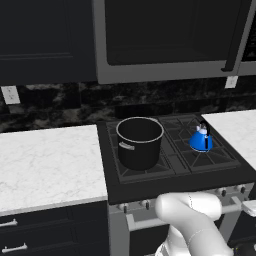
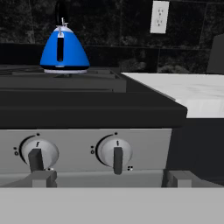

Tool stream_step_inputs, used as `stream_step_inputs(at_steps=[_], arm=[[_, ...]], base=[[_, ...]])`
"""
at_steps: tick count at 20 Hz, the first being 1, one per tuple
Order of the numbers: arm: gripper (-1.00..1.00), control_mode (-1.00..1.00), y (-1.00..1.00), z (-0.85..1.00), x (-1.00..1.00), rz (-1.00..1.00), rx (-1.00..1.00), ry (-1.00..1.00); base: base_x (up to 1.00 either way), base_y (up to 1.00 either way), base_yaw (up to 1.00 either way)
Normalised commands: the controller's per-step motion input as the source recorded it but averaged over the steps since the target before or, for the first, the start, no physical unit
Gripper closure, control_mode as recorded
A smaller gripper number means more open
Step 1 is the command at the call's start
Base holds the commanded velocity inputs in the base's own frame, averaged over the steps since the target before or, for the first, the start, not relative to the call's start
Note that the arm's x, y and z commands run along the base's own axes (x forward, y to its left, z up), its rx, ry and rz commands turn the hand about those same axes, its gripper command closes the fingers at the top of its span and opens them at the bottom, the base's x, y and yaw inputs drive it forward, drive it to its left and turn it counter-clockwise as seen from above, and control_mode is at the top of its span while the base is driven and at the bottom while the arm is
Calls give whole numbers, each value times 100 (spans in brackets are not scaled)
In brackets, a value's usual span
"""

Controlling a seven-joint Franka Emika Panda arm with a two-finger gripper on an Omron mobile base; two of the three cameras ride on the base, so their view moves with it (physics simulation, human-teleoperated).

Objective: Pick the kettle from the counter and place it on a stove burner. Then turn the burner on.

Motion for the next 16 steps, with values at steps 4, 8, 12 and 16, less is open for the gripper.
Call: stream_step_inputs(at_steps=[4, 8, 12, 16], arm=[[-100, -100, -13, 0, 4, 0, 0, 0], [-100, -100, -1, -4, 20, 0, 0, 0], [-100, -100, 0, -5, 32, 0, 0, 0], [-100, -100, 0, -12, 22, 0, 1, 0]], base=[[0, 0, 0], [0, 0, 0], [0, 0, 0], [0, 0, 0]])
